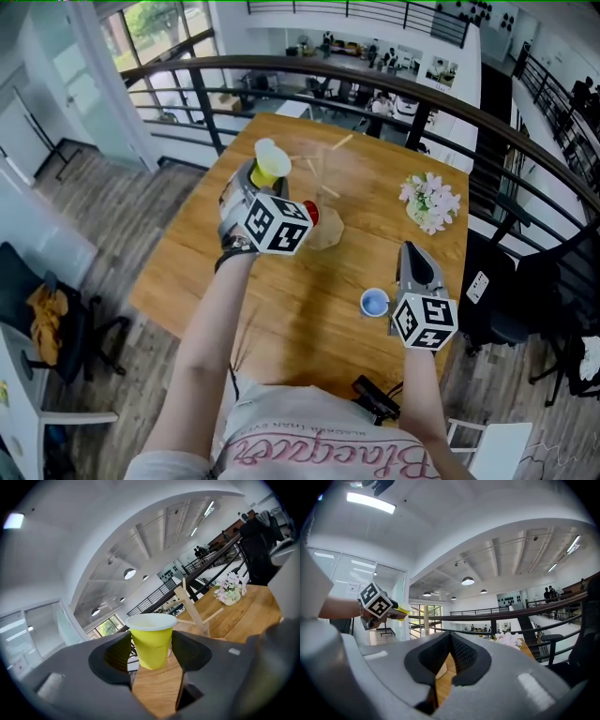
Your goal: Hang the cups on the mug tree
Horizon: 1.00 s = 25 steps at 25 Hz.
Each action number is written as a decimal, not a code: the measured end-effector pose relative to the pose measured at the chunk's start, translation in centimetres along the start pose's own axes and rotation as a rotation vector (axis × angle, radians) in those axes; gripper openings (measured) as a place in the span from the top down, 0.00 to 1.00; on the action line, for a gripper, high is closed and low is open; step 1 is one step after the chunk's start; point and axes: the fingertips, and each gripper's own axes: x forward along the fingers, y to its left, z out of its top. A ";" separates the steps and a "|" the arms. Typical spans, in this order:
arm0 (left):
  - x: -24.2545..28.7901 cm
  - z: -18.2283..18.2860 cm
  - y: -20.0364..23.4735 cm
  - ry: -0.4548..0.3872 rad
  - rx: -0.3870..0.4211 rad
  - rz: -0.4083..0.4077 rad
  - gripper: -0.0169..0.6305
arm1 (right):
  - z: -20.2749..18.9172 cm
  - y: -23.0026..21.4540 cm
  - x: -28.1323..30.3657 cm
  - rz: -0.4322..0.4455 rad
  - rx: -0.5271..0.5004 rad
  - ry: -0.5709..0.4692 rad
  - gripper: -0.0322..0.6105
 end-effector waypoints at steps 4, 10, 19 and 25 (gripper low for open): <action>-0.1 0.7 -0.5 0.023 0.092 0.019 0.53 | -0.2 -0.3 -0.2 0.002 0.011 -0.003 0.95; 0.1 1.8 -1.6 0.061 0.278 0.040 0.53 | -0.6 -1.0 -0.6 0.000 0.031 -0.005 0.95; 1.1 2.4 -2.3 0.188 0.627 0.095 0.53 | -1.1 -2.0 -1.7 -0.017 0.063 -0.012 0.95; 2.0 3.0 -3.4 0.250 0.889 0.106 0.53 | -1.5 -2.3 -2.1 -0.018 0.083 -0.015 0.95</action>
